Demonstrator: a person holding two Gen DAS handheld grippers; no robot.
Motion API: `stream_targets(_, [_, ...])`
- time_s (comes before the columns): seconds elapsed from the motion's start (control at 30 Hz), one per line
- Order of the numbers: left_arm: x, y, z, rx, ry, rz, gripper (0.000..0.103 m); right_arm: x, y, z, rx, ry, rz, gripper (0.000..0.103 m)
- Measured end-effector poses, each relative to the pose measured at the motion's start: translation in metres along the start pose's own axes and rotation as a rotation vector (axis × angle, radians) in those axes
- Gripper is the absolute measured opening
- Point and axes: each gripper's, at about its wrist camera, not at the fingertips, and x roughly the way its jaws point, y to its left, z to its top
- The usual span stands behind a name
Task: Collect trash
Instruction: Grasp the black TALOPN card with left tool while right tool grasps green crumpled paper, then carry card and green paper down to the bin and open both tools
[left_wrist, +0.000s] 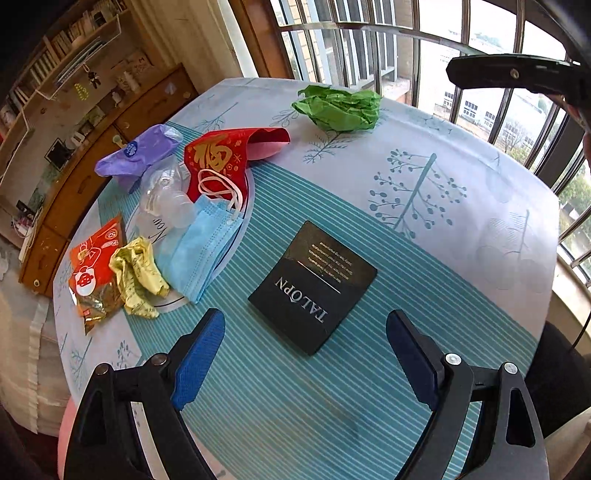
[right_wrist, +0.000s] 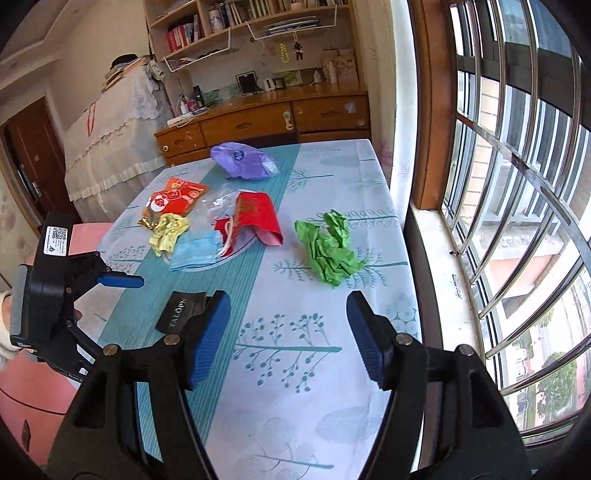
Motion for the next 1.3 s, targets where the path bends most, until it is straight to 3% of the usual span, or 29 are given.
stream_targets(0.1, [0.023, 0.002, 0.008, 0.026, 0.023, -0.007, 0.092, 0.023, -0.021, 0.002, 0.02, 0.017, -0.009, 0.063])
stream_targets(0.3, [0.04, 0.019, 0.028, 0.004, -0.005, -0.058, 0.093, 0.059, -0.038, 0.005, 0.012, 0.044, -0.028, 0.069])
stream_targets(0.63, [0.06, 0.053, 0.034, -0.134, 0.013, -0.16, 0.092, 0.115, -0.021, 0.031, -0.029, 0.066, -0.046, 0.069])
stream_targets(0.73, [0.06, 0.055, 0.035, -0.143, -0.004, -0.158, 0.088, 0.13, -0.014, 0.038, -0.043, 0.075, -0.049, 0.069])
stream_targets(0.9, [0.055, 0.054, 0.037, -0.142, -0.021, -0.161, 0.071, 0.152, -0.004, 0.038, -0.075, 0.107, -0.078, 0.069])
stream_targets(1.03, [0.056, 0.054, 0.039, -0.151, -0.023, -0.158, 0.071, 0.166, -0.004, 0.033, -0.073, 0.148, -0.104, 0.068])
stream_targets(1.07, [0.055, 0.052, 0.038, -0.154, -0.027, -0.154, 0.069, 0.168, -0.003, 0.032, -0.075, 0.156, -0.117, 0.067])
stream_targets(1.13, [0.053, 0.05, 0.035, -0.162, -0.036, -0.146, 0.066, 0.174, -0.001, 0.027, -0.089, 0.178, -0.118, 0.045])
stream_targets(1.17, [0.053, 0.049, 0.034, -0.169, -0.036, -0.139, 0.064, 0.175, 0.001, 0.024, -0.104, 0.175, -0.137, 0.039])
stream_targets(1.3, [0.047, 0.042, 0.031, -0.206, -0.026, -0.101, 0.063, 0.165, 0.008, 0.016, -0.114, 0.167, -0.116, 0.032])
